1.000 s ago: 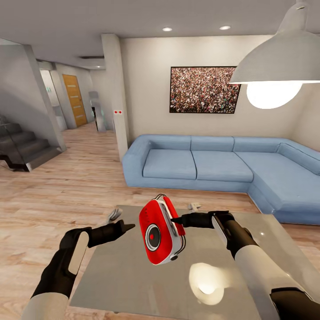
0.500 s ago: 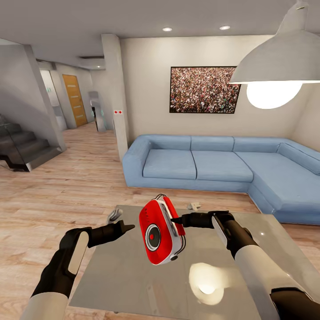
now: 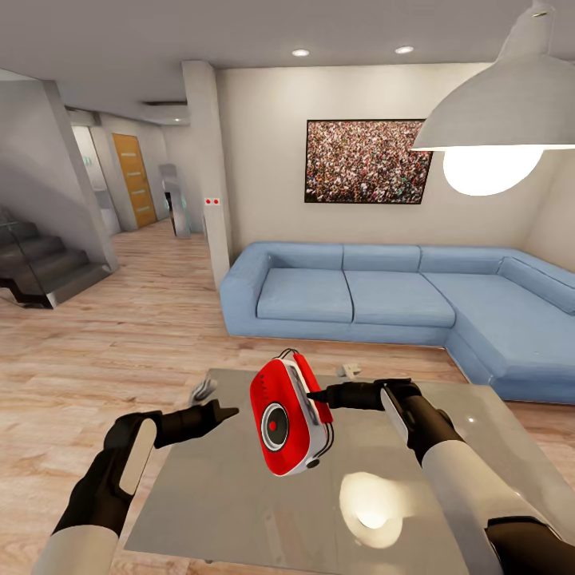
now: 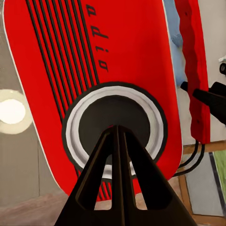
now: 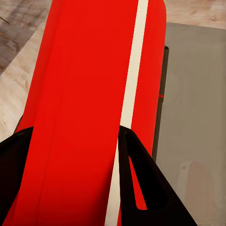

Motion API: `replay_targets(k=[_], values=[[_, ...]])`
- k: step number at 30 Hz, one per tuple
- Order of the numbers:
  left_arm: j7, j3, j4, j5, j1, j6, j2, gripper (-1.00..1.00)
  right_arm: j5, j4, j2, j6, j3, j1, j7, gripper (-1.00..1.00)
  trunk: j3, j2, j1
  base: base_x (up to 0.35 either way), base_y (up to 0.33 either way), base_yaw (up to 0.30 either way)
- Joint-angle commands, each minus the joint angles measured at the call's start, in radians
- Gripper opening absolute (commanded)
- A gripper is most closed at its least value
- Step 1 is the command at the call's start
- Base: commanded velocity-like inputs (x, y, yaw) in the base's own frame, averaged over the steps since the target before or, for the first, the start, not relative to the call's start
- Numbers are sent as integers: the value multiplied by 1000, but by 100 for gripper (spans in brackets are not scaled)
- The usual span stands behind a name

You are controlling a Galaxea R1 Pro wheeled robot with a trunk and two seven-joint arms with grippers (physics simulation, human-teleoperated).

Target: Turn on the radio receiver that's on the table in the living room.

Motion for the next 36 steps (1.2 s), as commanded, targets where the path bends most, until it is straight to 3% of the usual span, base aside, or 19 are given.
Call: replay_targets(k=[1, 31, 36], values=[[0, 0, 1, 1, 0, 0, 0, -100, -9, -1, 0, 3, -1, 0, 1, -100, 0, 0, 0, 0, 0, 0], [1, -2, 19, 0, -12, 3, -6, -100, -9, -1, 0, 4, -1, 0, -1, -100, 0, 0, 0, 0, 0, 0], [0, -2, 57, -46, -33, 2, -10, -100, -9, -2, 0, 4, -1, 0, -1, -100, 0, 0, 0, 0, 0, 0]])
